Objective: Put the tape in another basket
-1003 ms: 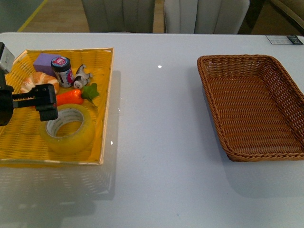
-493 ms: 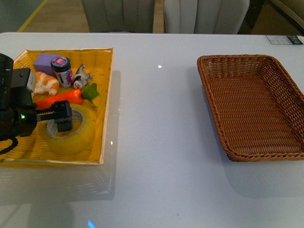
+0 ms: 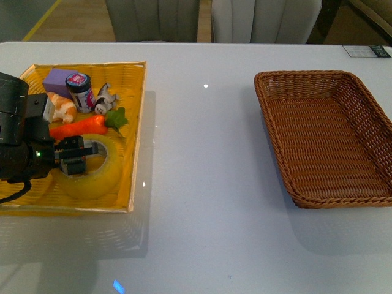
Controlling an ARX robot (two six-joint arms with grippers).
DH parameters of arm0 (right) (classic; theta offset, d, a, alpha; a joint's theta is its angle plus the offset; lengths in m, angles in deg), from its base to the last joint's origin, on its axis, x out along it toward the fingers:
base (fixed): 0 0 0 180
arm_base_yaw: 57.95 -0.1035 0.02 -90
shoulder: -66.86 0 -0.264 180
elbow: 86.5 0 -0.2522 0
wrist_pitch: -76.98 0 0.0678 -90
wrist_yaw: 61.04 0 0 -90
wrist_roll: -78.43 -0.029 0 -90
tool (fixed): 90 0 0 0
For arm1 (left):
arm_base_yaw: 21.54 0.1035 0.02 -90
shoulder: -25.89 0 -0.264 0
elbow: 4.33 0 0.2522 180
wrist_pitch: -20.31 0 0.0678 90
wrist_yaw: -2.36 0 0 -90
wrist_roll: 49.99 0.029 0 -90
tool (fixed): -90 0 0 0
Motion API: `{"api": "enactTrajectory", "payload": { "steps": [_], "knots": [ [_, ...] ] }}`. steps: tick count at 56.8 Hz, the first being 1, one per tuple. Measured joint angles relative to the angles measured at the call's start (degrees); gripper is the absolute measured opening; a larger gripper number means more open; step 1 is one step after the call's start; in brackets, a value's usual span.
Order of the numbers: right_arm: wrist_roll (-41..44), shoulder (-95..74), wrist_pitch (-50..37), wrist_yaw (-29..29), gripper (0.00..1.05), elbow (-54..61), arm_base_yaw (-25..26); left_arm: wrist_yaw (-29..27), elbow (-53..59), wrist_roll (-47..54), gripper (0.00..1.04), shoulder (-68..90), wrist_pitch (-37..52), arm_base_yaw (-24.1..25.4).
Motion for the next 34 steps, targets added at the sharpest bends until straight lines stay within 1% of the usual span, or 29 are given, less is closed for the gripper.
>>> {"api": "enactTrajectory", "payload": {
  "steps": [2, 3, 4, 6, 8, 16, 24, 29, 34],
  "knots": [
    [0.0, 0.0, 0.0, 0.0, 0.96, 0.0, 0.0, 0.0, 0.0, -0.4, 0.32, 0.0, -0.1, 0.0],
    [0.0, 0.0, 0.0, 0.0, 0.96, 0.0, 0.0, 0.0, 0.1, -0.9, 0.27, -0.2, -0.3, 0.0],
    [0.0, 0.0, 0.0, 0.0, 0.96, 0.0, 0.0, 0.2, 0.3, -1.0, 0.24, -0.4, -0.3, 0.1],
    [0.0, 0.0, 0.0, 0.0, 0.96, 0.0, 0.0, 0.4, 1.0, -2.0, 0.19, -1.2, -0.7, 0.3],
    [0.0, 0.0, 0.0, 0.0, 0.96, 0.0, 0.0, 0.3, 1.6, -2.8, 0.17, -2.1, -1.0, 0.5],
    [0.0, 0.0, 0.0, 0.0, 0.96, 0.0, 0.0, 0.4, 5.0, -5.1, 0.16, -7.5, -1.0, 1.5],
    [0.0, 0.0, 0.0, 0.0, 0.96, 0.0, 0.0, 1.1, 8.2, -7.4, 0.16, -17.9, -3.0, 1.9],
    [0.0, 0.0, 0.0, 0.0, 0.96, 0.0, 0.0, 1.7, 8.6, -9.0, 0.16, -23.1, -5.1, 1.0],
    [0.0, 0.0, 0.0, 0.0, 0.96, 0.0, 0.0, 2.3, 8.6, -11.4, 0.16, -27.5, -7.7, -1.2]
  ]
}}
